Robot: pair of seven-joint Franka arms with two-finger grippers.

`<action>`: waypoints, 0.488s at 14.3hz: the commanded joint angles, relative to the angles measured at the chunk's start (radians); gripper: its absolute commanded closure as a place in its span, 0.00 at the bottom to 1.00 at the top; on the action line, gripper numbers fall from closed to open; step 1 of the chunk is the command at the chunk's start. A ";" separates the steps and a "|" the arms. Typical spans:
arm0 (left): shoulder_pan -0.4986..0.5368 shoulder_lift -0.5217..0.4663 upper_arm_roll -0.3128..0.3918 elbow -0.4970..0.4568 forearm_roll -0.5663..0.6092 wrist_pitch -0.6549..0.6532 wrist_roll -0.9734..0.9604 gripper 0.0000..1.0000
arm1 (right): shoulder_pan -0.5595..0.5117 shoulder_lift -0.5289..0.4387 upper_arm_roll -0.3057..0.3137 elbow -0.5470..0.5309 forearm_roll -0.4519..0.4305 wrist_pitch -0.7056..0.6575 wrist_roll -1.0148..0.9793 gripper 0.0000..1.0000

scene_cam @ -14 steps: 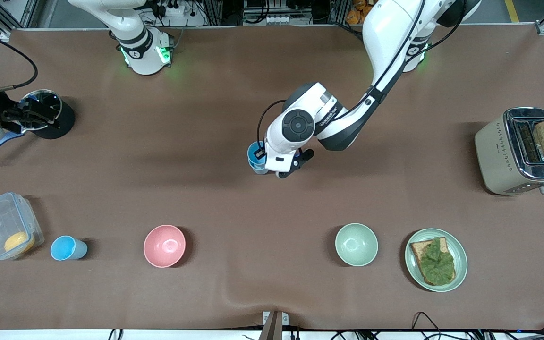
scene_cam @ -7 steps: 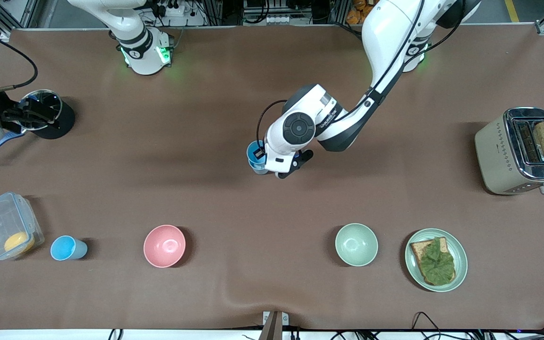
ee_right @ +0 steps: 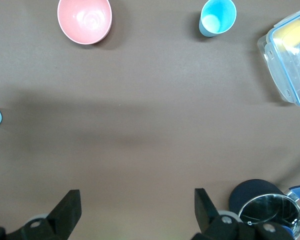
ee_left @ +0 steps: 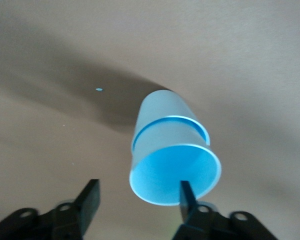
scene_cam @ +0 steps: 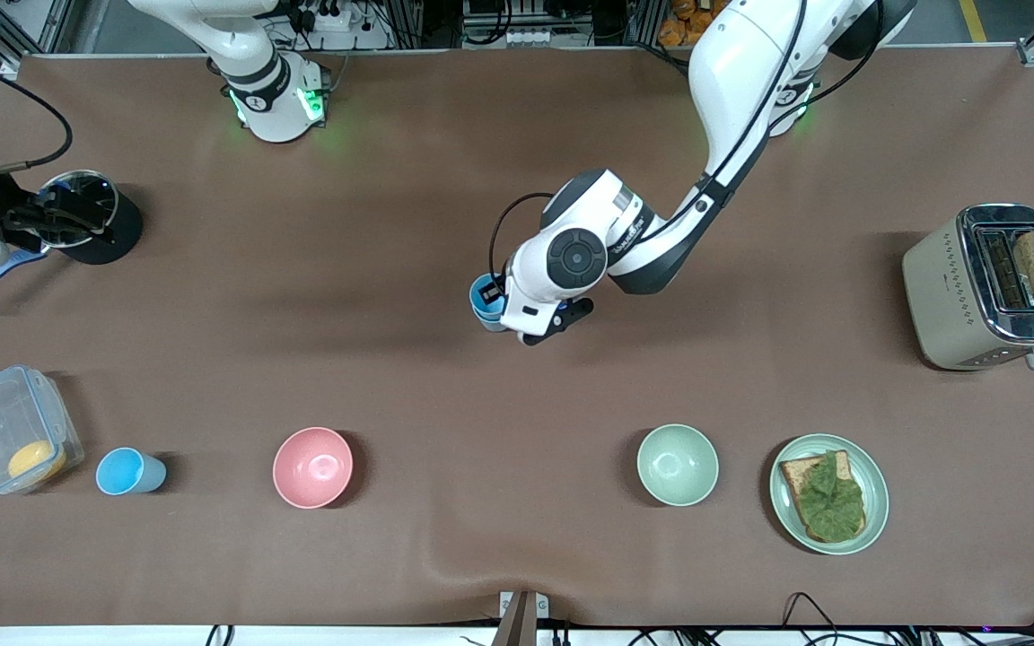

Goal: Stack blue cups with both arms
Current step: 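Open the left gripper and lift it off the stacked cups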

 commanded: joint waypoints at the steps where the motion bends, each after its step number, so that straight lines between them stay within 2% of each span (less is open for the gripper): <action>1: 0.047 -0.128 0.009 -0.005 -0.014 -0.040 -0.056 0.00 | 0.005 -0.011 -0.003 -0.007 -0.004 -0.005 -0.003 0.00; 3: 0.096 -0.200 0.012 -0.004 0.000 -0.100 -0.055 0.00 | 0.009 -0.011 -0.003 -0.007 -0.004 -0.005 -0.003 0.00; 5: 0.175 -0.271 0.014 -0.005 0.125 -0.181 -0.048 0.00 | 0.009 -0.012 -0.001 -0.007 -0.004 -0.005 -0.001 0.00; 7: 0.220 -0.297 0.014 -0.004 0.205 -0.236 -0.045 0.00 | 0.009 -0.012 -0.001 -0.007 -0.004 -0.005 -0.001 0.00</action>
